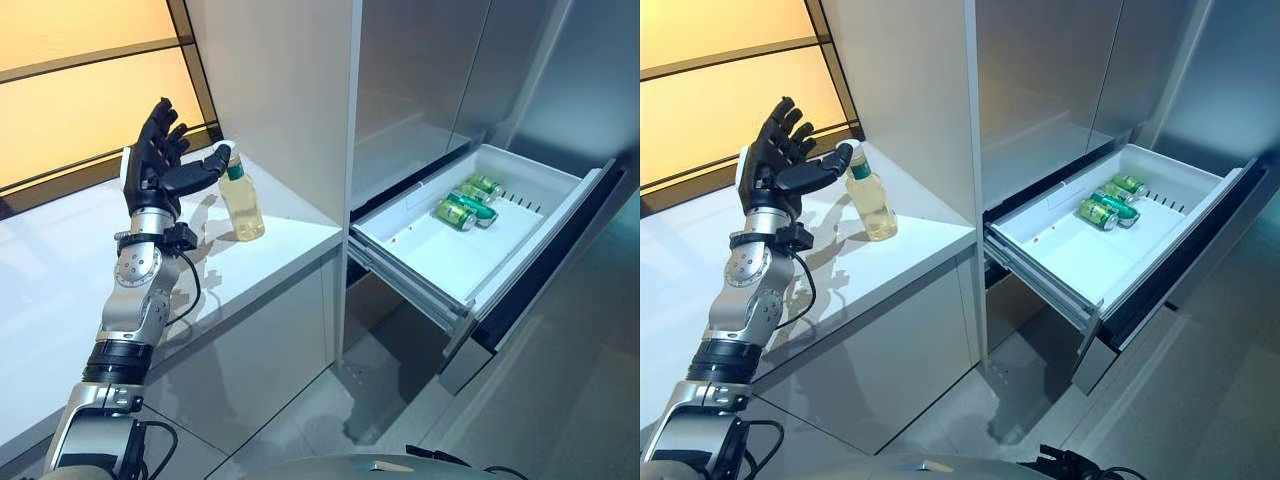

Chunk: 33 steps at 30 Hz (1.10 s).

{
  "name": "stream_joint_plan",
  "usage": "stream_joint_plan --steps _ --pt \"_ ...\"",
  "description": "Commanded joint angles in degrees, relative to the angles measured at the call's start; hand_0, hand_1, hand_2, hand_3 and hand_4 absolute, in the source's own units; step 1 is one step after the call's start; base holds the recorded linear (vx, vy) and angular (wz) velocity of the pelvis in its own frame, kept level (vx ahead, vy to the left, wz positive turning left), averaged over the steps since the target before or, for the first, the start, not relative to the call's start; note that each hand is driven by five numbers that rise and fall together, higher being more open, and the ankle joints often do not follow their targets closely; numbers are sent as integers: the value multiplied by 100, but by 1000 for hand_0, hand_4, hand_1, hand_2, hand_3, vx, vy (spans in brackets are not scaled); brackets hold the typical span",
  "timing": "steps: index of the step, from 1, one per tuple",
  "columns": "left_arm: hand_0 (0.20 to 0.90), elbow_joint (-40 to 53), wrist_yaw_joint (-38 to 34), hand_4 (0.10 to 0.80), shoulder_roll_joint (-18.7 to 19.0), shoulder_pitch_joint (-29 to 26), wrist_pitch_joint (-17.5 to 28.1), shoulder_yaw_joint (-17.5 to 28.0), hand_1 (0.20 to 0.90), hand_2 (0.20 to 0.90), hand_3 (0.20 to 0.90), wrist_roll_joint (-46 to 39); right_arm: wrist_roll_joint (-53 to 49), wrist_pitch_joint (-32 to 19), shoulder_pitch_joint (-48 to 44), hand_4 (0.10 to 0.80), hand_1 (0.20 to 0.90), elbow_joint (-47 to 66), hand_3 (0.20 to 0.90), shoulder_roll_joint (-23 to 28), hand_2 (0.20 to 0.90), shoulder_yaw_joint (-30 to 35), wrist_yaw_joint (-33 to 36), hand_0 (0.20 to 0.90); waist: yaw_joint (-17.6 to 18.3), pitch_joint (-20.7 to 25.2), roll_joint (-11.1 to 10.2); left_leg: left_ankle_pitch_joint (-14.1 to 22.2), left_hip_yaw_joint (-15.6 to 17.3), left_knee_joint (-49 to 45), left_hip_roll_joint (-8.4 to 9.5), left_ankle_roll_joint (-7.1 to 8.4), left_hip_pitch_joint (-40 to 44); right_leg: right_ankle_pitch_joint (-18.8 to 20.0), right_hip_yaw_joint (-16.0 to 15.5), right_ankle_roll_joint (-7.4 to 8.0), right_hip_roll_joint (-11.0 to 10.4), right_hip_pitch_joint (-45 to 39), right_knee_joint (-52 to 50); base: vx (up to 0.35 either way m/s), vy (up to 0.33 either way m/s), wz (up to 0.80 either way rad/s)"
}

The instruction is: Put drinks into fridge and close the fridge

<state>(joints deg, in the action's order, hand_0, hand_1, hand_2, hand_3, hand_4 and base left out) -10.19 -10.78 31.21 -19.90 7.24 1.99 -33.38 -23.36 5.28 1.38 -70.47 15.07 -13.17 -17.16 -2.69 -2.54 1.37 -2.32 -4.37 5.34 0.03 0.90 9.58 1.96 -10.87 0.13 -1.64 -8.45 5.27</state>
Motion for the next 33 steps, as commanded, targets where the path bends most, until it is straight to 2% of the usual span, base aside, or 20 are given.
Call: stream_joint_plan --steps 1,14,33 --pt "900 53 157 800 310 -617 414 58 900 900 900 425 107 95 -159 800 900 -98 900 -189 900 -63 -222 900 93 112 -97 471 296 -34 303 -240 12 -390 344 212 -55 -108 -317 13 25 -4" --pt "900 -494 229 800 267 -566 419 -45 900 900 900 581 235 134 -96 800 900 -40 900 -128 900 22 -274 900 193 51 -105 500 394 -34 324 -274 77 -363 458 260 -61 -101 -347 16 16 -3" --pt "900 -916 135 800 400 -851 465 -93 900 900 900 778 218 158 -59 800 900 22 900 -117 900 109 -252 900 370 38 -65 579 536 -41 400 -374 192 -368 690 310 -78 -47 -465 20 9 -6"
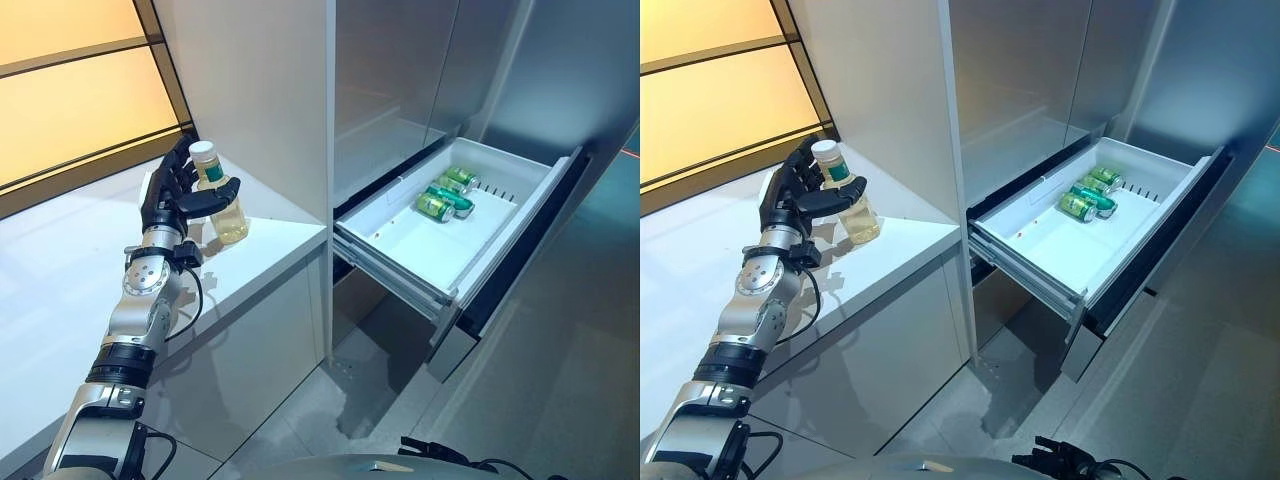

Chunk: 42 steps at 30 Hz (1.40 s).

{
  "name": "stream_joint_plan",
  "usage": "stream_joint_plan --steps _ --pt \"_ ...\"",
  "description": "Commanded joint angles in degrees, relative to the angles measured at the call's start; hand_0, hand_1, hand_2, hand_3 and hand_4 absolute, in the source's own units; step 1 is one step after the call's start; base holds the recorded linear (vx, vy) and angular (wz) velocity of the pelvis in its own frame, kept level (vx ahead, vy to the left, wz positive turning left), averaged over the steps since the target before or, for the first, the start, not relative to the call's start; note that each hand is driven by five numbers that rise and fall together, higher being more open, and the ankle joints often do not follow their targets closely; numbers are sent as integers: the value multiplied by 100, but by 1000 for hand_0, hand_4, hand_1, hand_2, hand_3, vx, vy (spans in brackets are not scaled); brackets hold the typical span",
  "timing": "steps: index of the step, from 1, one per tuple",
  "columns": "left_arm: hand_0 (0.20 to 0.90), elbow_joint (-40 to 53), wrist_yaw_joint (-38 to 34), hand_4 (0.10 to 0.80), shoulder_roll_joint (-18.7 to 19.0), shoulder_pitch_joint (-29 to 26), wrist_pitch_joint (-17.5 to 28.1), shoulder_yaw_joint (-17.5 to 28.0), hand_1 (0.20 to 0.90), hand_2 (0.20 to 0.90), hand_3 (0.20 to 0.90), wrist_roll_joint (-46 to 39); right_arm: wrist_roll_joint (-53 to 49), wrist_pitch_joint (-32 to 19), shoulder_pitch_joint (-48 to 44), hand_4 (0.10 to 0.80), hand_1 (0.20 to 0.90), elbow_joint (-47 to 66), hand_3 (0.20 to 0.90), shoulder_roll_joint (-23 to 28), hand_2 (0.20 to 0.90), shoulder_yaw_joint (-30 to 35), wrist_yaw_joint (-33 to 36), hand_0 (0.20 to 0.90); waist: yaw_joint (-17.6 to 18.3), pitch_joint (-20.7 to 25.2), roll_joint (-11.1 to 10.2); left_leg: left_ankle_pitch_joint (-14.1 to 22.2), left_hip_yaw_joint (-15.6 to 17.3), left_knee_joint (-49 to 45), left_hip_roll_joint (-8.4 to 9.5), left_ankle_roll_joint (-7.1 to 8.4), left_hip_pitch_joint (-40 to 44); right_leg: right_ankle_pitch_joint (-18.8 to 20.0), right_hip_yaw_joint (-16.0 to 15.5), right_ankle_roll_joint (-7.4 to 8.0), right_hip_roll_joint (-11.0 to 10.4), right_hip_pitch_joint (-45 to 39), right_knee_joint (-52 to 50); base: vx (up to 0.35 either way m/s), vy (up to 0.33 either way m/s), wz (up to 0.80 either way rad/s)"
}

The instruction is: Put drinks into fridge and close the fridge

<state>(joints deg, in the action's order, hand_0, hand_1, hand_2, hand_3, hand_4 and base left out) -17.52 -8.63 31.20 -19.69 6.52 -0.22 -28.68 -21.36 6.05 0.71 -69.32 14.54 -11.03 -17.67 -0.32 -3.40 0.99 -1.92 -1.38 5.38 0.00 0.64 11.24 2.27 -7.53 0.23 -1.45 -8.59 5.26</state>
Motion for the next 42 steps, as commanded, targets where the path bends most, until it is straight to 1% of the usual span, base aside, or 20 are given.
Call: stream_joint_plan --steps 1,7,13,17,18,19,20,21,23,26,31,35,39,42 --pt "900 -202 -79 800 415 -876 536 128 900 900 900 309 22 73 14 800 900 -95 900 -61 900 -96 -204 900 139 123 -25 541 243 -46 405 -351 28 -398 360 302 -97 -31 -469 17 10 -13" --pt "900 -452 -101 800 509 -924 554 128 900 900 900 329 23 57 43 800 900 -74 900 -58 900 -64 -203 900 191 127 -9 564 276 -64 434 -387 38 -400 430 321 -103 4 -520 19 12 -9" --pt "900 -600 -116 800 518 -944 617 136 900 900 900 329 27 53 60 800 900 -70 900 -48 900 -42 -211 900 219 129 -10 574 280 -69 449 -403 41 -409 473 326 -98 29 -554 3 1 -1" --pt "900 -674 -146 800 527 -959 737 158 900 900 900 234 20 47 78 800 900 -62 900 -47 900 -43 -200 900 234 117 -17 586 295 -80 455 -411 42 -411 487 329 -100 50 -579 11 4 -2" --pt "829 -681 -127 718 515 -972 866 163 829 829 818 140 31 42 75 800 900 -77 900 -49 900 -43 -198 900 236 115 -21 590 300 -83 457 -414 42 -415 491 329 -99 52 -585 0 0 0" --pt "829 -677 -122 718 512 -973 871 164 829 829 818 131 30 41 75 800 900 -79 900 -49 900 -44 -198 900 236 115 -21 590 300 -83 457 -414 42 -416 491 328 -99 52 -585 0 0 0" --pt "524 -622 -105 361 480 -979 1006 179 524 524 461 53 45 26 84 800 900 -86 900 -44 900 -37 -205 900 240 107 -27 594 300 -86 456 -414 38 -420 494 325 -95 59 -591 0 0 0" --pt "427 -571 -93 248 463 -971 1094 193 427 427 348 -28 52 16 92 800 900 -86 900 -50 900 -37 -202 900 240 105 -33 598 299 -85 455 -416 40 -422 499 325 -93 63 -596 20 0 -3" --pt "300 -445 -74 100 411 -965 1130 222 300 300 200 -98 52 6 92 800 900 -96 900 -53 900 -41 -205 900 235 105 -41 600 291 -83 454 -414 41 -426 500 322 -91 64 -600 16 -2 -3" --pt "300 -181 -13 100 300 -936 1253 254 300 300 200 -174 73 10 81 800 900 -82 900 -52 900 -60 -229 900 226 101 -61 600 272 -75 455 -414 41 -429 511 307 -77 60 -592 0 0 0" --pt "300 253 59 100 278 -1005 1352 209 300 300 200 -315 128 -99 64 800 900 -43 900 -72 900 -126 -236 900 207 105 -71 595 243 -60 454 -404 33 -430 497 299 -70 55 -573 0 0 0" --pt "300 701 152 100 207 -1064 1329 192 300 300 200 -599 256 -226 32 800 900 39 900 -76 900 -230 -270 900 186 109 -86 592 206 -55 458 -399 30 -431 485 289 -63 37 -553 0 0 0" --pt "300 1394 336 100 18 -1117 1293 145 300 300 200 -1153 244 -288 -37 800 900 293 900 -94 900 -365 -326 900 150 111 -103 582 168 -49 452 -387 28 -425 454 273 -60 11 -523 -13 -16 0" --pt "300 2128 563 100 -245 -1109 1258 115 300 300 200 -1533 148 -249 -114 800 900 608 900 -175 900 -489 -498 900 99 105 -101 569 106 -47 452 -380 24 -423 417 250 -59 -18 -497 -34 -40 4"
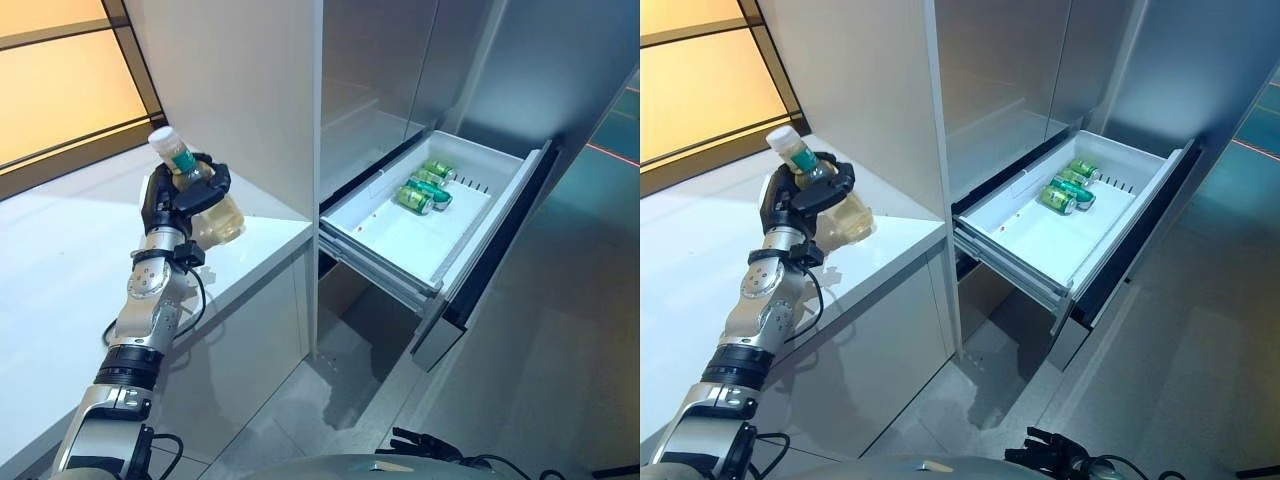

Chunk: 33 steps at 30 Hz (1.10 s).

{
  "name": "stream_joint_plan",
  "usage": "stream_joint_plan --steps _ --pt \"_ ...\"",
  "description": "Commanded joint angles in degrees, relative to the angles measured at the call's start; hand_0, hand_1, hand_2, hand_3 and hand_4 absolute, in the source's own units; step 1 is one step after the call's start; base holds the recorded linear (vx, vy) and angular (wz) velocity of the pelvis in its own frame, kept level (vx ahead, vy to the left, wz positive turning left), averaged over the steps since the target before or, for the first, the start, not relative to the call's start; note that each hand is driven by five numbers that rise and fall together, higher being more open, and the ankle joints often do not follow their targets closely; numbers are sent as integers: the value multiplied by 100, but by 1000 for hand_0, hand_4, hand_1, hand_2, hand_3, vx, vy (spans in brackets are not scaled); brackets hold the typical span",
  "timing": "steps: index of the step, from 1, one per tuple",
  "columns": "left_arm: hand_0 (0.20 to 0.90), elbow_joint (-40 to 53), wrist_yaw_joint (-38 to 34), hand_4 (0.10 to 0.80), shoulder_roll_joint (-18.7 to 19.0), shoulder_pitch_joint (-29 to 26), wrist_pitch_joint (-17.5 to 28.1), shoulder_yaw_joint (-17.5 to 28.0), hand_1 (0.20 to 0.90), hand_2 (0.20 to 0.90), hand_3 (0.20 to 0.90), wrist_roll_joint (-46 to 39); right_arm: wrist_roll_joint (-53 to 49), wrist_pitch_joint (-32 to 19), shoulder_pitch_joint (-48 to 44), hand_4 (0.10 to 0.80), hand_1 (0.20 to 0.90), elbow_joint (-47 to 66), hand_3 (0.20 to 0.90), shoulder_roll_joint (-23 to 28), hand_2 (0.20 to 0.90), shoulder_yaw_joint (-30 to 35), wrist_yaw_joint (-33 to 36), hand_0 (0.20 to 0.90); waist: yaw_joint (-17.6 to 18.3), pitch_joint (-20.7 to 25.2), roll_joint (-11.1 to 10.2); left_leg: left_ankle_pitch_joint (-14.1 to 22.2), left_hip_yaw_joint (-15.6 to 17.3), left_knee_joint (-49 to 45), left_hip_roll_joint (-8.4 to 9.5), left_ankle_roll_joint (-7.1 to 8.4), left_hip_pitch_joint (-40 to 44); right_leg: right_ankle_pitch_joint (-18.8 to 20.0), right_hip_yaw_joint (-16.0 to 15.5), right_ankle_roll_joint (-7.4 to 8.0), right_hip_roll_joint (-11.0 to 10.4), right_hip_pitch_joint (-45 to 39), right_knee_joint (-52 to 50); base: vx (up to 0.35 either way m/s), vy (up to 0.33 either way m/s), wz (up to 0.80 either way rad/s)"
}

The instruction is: Put drinks into fridge and close the fridge

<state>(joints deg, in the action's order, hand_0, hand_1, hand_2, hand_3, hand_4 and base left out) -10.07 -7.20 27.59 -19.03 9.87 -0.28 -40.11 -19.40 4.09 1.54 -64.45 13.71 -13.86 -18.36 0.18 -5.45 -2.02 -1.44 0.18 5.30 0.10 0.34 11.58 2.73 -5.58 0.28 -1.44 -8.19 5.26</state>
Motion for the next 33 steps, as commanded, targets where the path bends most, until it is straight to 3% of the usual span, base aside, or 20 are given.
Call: stream_joint_plan --steps 1,5,9,16,24,33 --pt "300 1686 487 100 5 -1152 913 104 300 300 200 -378 70 -99 -233 800 900 237 900 -145 900 -280 -489 900 16 308 203 514 -78 -37 441 -348 -14 -470 200 236 -61 -66 -491 -47 -51 7" --pt "300 2507 673 100 -211 -1084 901 -14 300 300 200 -62 808 -460 -354 800 900 631 900 -224 900 -715 -530 900 -105 306 190 483 -179 -30 436 -322 -39 -477 103 210 -61 -108 -445 -58 -56 8" --pt "300 3047 896 100 -250 -1010 727 -231 300 300 200 -27 1514 -424 -597 800 900 1517 900 -188 900 -1386 -457 900 -303 287 139 443 -332 -30 436 -273 -79 -467 -29 180 -53 -193 -334 -89 -80 16" --pt "300 3235 1439 100 -426 -535 606 -725 300 300 200 -325 1741 534 -946 800 900 4065 900 142 900 -2070 -456 900 -493 134 43 330 -534 -30 429 -202 -128 -394 -187 133 -19 -249 -244 -113 -80 25" --pt "300 2798 1993 100 -595 182 703 -889 300 300 200 -411 22 1185 -1687 800 900 6446 900 896 900 -984 -1050 900 -413 -9 -16 256 -472 -30 363 -160 -159 -320 -217 125 2 -243 -214 -96 -43 5" --pt "300 2316 2412 100 -534 565 738 -810 300 300 200 -674 -1451 1032 -1748 800 900 7471 900 1311 900 260 -663 900 -224 62 -9 225 -230 -30 275 -142 -195 -237 -121 144 14 -180 -152 -47 -17 -7"
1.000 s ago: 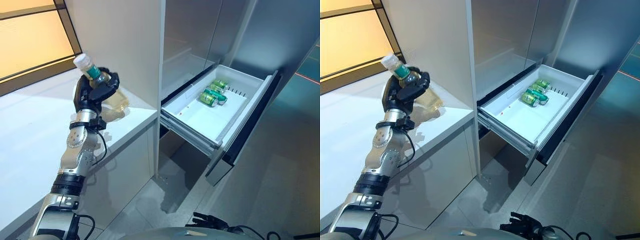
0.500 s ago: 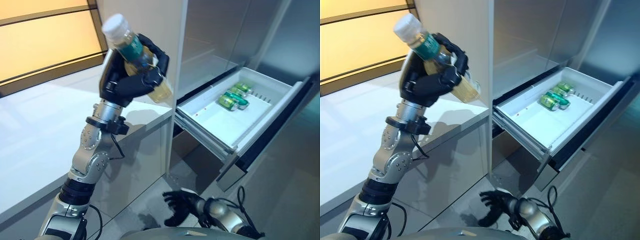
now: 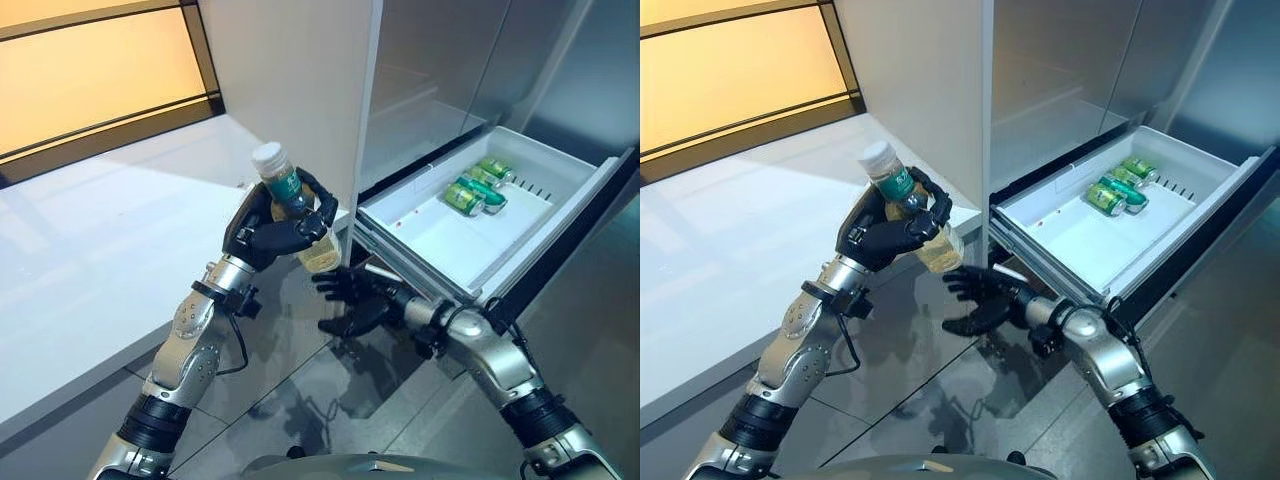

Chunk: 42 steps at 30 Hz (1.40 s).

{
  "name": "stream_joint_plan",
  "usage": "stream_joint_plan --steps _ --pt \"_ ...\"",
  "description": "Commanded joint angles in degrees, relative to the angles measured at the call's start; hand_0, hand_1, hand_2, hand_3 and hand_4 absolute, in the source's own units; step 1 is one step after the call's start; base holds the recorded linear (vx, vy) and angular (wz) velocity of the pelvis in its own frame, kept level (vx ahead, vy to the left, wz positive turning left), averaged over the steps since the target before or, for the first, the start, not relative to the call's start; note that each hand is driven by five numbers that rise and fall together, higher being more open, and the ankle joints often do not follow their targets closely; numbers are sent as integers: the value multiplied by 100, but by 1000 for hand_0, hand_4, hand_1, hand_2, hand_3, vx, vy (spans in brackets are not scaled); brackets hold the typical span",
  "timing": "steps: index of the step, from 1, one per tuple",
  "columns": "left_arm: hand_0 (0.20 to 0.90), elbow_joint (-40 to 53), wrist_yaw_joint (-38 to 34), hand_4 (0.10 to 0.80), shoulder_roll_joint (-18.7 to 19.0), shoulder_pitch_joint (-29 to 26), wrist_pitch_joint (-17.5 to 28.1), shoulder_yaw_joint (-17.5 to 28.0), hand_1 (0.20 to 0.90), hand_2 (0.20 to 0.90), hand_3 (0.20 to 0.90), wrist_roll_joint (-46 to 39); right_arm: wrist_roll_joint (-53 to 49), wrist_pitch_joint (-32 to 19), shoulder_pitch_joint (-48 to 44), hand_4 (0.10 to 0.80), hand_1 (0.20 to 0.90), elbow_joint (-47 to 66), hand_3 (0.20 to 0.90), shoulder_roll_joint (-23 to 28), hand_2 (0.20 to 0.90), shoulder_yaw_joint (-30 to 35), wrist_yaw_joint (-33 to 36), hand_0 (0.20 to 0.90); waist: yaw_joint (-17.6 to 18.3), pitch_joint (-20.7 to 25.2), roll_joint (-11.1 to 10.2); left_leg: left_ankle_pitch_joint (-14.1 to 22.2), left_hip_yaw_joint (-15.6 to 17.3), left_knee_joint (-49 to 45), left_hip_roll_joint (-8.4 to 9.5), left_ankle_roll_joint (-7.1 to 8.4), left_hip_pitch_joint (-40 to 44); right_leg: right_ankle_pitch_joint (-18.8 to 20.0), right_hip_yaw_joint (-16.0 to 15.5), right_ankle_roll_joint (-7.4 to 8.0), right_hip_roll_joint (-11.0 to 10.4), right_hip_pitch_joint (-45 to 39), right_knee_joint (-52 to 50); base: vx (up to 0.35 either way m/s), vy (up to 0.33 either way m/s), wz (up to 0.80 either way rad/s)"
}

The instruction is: Put drinks into fridge and close the fridge

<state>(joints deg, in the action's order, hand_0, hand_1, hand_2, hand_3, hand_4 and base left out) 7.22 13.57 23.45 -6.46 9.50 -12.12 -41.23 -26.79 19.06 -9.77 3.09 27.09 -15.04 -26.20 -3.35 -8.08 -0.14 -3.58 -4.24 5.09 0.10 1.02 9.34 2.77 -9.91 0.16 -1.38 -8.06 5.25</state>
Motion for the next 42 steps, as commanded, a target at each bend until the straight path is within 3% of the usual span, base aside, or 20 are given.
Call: stream_joint_plan --steps 1,11,29,42 --pt "300 558 358 100 -127 -670 815 373 300 300 200 -578 -813 -431 -595 800 900 848 900 -3 900 549 131 900 173 334 -195 443 252 -9 255 -209 36 -238 331 156 15 -188 -150 0 0 0" --pt "300 442 83 100 -199 -949 819 131 300 300 200 -447 -930 -513 -797 800 900 1206 900 76 900 657 230 900 329 380 -218 461 384 -9 206 -202 87 -229 486 144 68 -195 -131 1 -17 -9" --pt "300 102 -284 100 -181 -1446 557 -443 300 300 200 -23 -714 -457 -1575 800 900 1536 900 253 900 78 60 900 406 455 -223 455 501 -9 170 -181 87 -224 585 153 87 -181 -101 0 -12 -7" --pt "300 234 -267 100 -109 -1611 922 -616 300 300 200 205 -384 218 -1636 800 900 1487 900 416 900 -325 -125 900 425 492 -267 426 478 -9 143 -166 30 -216 615 166 90 -141 -111 0 0 0"
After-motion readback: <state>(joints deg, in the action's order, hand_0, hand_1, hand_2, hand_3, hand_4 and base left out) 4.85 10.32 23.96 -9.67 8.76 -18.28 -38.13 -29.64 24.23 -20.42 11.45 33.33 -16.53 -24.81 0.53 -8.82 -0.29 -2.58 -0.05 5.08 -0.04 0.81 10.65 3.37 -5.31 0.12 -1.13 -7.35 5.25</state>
